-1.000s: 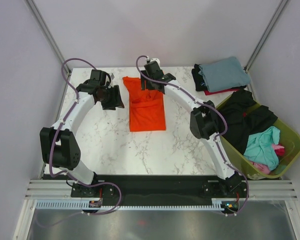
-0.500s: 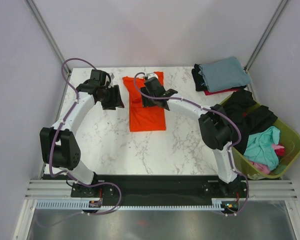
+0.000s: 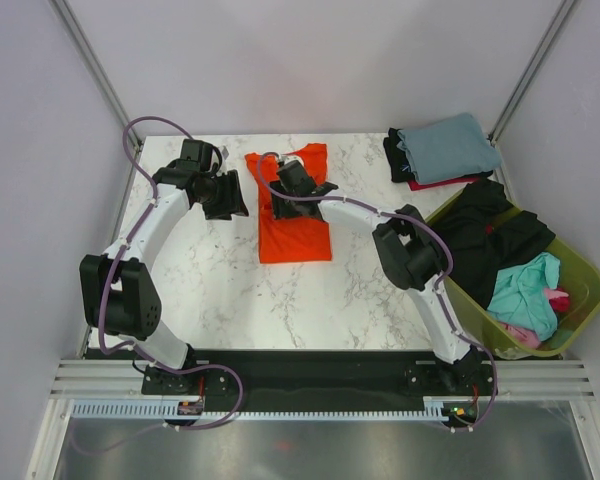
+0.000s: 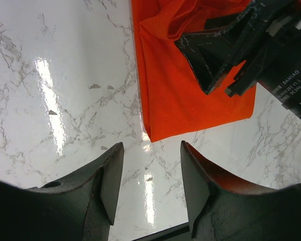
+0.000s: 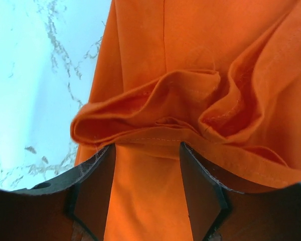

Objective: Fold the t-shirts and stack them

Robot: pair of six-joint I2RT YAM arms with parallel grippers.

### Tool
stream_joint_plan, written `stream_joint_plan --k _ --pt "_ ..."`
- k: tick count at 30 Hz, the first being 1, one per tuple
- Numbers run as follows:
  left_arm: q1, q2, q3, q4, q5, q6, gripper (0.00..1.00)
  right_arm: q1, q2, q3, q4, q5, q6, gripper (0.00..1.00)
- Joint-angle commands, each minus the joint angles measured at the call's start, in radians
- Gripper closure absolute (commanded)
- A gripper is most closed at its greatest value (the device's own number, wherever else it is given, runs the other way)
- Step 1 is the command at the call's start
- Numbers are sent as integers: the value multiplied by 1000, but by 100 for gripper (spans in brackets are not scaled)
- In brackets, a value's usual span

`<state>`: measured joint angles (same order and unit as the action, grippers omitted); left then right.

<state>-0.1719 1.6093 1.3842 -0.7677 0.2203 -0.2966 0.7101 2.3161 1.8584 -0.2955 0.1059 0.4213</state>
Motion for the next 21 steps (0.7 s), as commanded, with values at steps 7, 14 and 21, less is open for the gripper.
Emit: stream_joint_plan --k 7,14,21 --pt "-3 -26 -2 27 33 31 44 -55 106 196 -1 -5 28 37" --pt "-3 -20 -4 28 42 28 44 -109 210 327 9 -15 36 34" --pt "-3 -11 -4 30 47 24 44 -144 278 398 127 -64 -30 33"
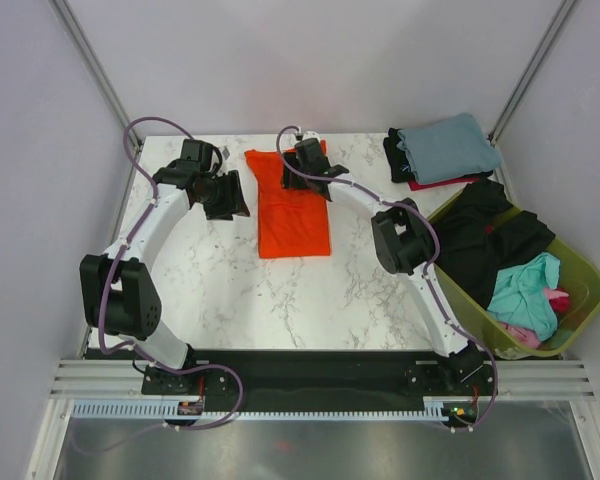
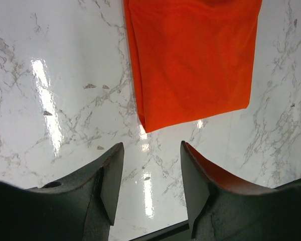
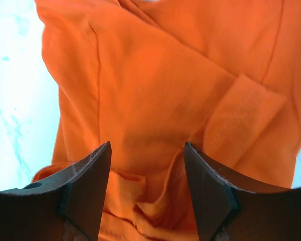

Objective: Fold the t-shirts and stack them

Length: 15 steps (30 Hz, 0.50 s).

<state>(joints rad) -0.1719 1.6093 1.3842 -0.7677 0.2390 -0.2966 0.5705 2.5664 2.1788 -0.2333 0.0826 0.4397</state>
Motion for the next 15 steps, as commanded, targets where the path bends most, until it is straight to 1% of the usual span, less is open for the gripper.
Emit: stream_joint_plan --k 1,4,5,7,8,10,11,12,13,14,15 --pt "-3 -11 -5 31 31 24 44 -7 25 107 61 -43 -65 32" --pt "-3 -28 -14 48 33 24 44 -27 -41 167 75 -26 -143 27" --pt "-3 -35 -22 54 33 25 42 -32 -99 162 87 -6 -163 25" --pt "-3 -60 -31 76 39 30 41 -49 -162 118 130 26 -221 18" --pt "-3 -66 -39 83 43 31 37 -55 -217 102 140 60 -234 13" --pt "-3 -89 -54 102 46 25 27 -80 -276 40 124 71 -240 13" --pt "-3 -97 -72 111 39 17 17 -87 -346 1 117 68 -230 12" --pt "-3 -103 -80 114 31 5 14 -101 -385 -98 98 62 -219 12" --pt "-3 -107 -89 114 31 -24 11 -107 -428 -162 94 57 -207 12" --pt "-3 -120 -114 123 33 -41 9 -107 -521 -235 95 45 -185 12" --pt "-6 -127 -132 134 43 -58 9 -109 -566 -384 110 31 -173 12"
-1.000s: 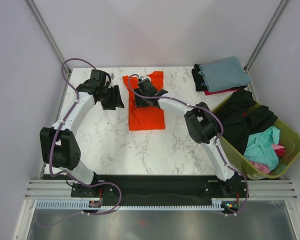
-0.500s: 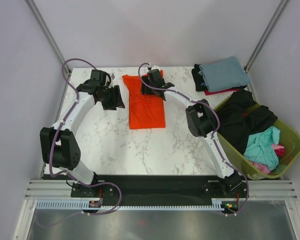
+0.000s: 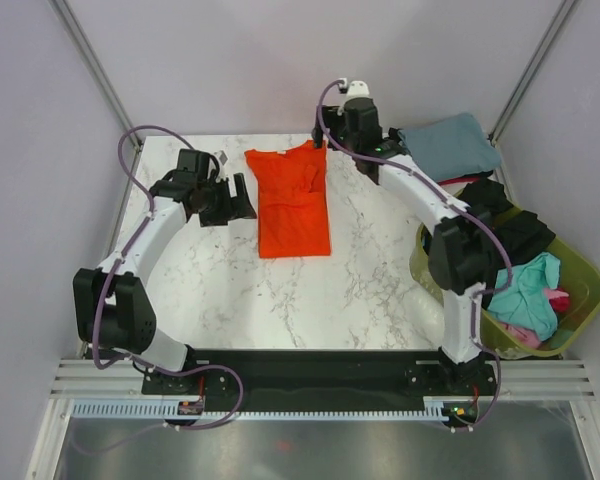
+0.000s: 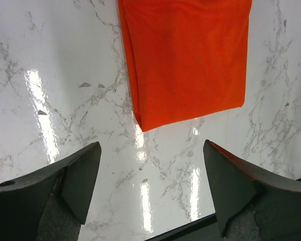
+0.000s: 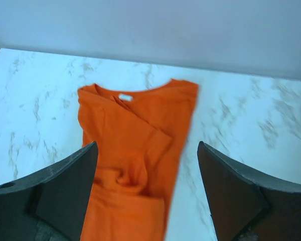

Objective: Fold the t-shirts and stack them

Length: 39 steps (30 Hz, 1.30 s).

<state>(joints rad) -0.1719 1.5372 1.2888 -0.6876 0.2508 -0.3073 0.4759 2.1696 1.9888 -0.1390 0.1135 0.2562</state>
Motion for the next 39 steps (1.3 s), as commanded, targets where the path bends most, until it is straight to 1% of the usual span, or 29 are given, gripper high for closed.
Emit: stream_joint_plan --k 1,2,3,4,5,6,7,8,9,10,11,12,14,19,22,24,30,32,35,36,37,39 --pt "-8 -66 -63 69 36 -79 10 -13 -213 -270 24 -15 30 12" --pt "-12 -86 -121 94 39 -98 12 -14 -293 -339 30 -32 64 12" --pt "-15 -100 -155 136 42 -113 13 -14 -330 -455 30 -82 87 12" --pt "-23 -110 -189 161 47 -139 14 -16 -361 -510 29 -109 104 11" --pt "-28 -133 -254 184 48 -153 16 -14 -422 -560 32 -153 138 11" --pt "-34 -146 -288 239 50 -182 17 -14 -448 -664 35 -217 159 12" --pt "-37 -155 -349 269 50 -194 18 -14 -474 -717 47 -257 181 12" --pt "-41 -166 -379 298 51 -203 19 -16 -516 -767 62 -299 205 12" --pt "-46 -176 -402 362 56 -216 19 -14 -531 -862 103 -339 237 13" --pt "-51 -178 -423 388 56 -222 20 -14 -547 -904 124 -404 254 14" --pt "-55 -177 -456 414 51 -228 20 -14 -568 -939 146 -422 262 15" --pt "-63 -164 -468 446 41 -240 20 -14 -576 -1002 166 -434 281 15" --pt "-72 -147 -488 471 28 -253 21 -14 -588 -1074 203 -439 294 16" --pt "-94 -83 -516 545 -8 -283 22 -14 -545 -1139 278 -478 328 18" --pt "-97 -52 -528 585 -33 -294 25 -14 -466 -1151 331 -514 341 19" --pt "-97 -32 -531 597 -41 -300 26 -14 -442 -1151 349 -518 344 20" --pt "-98 41 -545 666 -28 -319 31 -14 -381 -1156 391 -526 360 22" --pt "-100 60 -545 681 -19 -322 35 -14 -363 -1156 401 -523 364 24" --pt "-106 83 -548 712 -16 -325 38 -14 -340 -1157 418 -528 371 29" --pt "-112 89 -546 714 -34 -322 39 -16 -337 -1157 420 -529 374 31" --pt "-115 90 -545 712 -41 -319 41 -14 -330 -1157 426 -531 377 35" --pt "-117 92 -546 712 -39 -322 44 -11 -320 -1159 432 -535 379 40"
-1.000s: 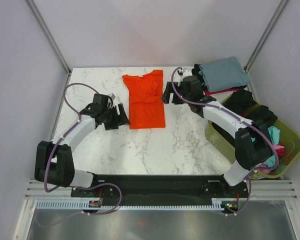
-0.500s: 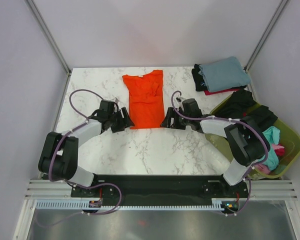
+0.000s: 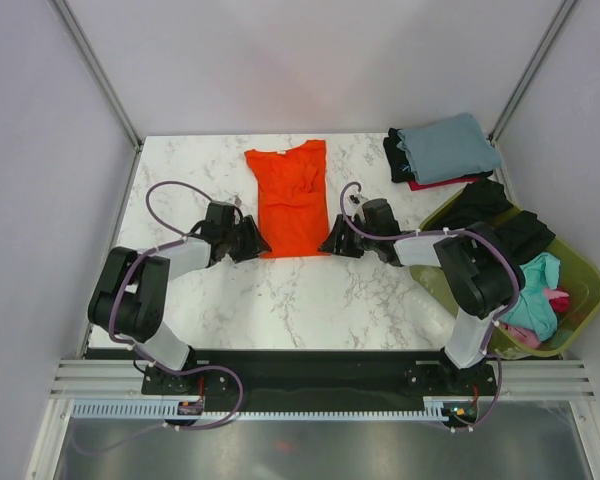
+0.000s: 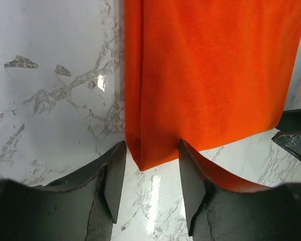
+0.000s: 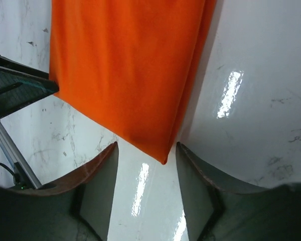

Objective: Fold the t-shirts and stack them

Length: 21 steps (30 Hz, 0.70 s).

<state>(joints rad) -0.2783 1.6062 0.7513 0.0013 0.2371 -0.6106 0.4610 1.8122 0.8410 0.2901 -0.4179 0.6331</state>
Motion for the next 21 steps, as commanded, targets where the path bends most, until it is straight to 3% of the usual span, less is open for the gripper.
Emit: stream_joint_plan --k 1,8,9,10,12,13,16,21 --pt "-12 21 -12 26 -25 -20 47 2 41 -13 4 -4 2 44" --pt "-22 41 -24 57 -24 -26 67 2 56 -17 18 -10 4 62" --pt "-22 44 -24 62 -25 -26 72 2 56 -19 21 -6 2 64" --pt "-22 47 -21 63 -24 -26 85 2 59 -19 23 -2 -1 69" --pt "-22 50 -15 63 -21 -23 93 1 62 -14 21 -1 -13 74" --pt "-22 46 -9 63 -18 -23 98 2 64 -10 17 -1 -19 83" --pt "-27 12 -7 51 -12 -18 98 1 41 -2 -9 1 -39 100" --pt "-91 -154 -20 -85 -57 -3 98 4 -75 -57 -60 1 -55 100"
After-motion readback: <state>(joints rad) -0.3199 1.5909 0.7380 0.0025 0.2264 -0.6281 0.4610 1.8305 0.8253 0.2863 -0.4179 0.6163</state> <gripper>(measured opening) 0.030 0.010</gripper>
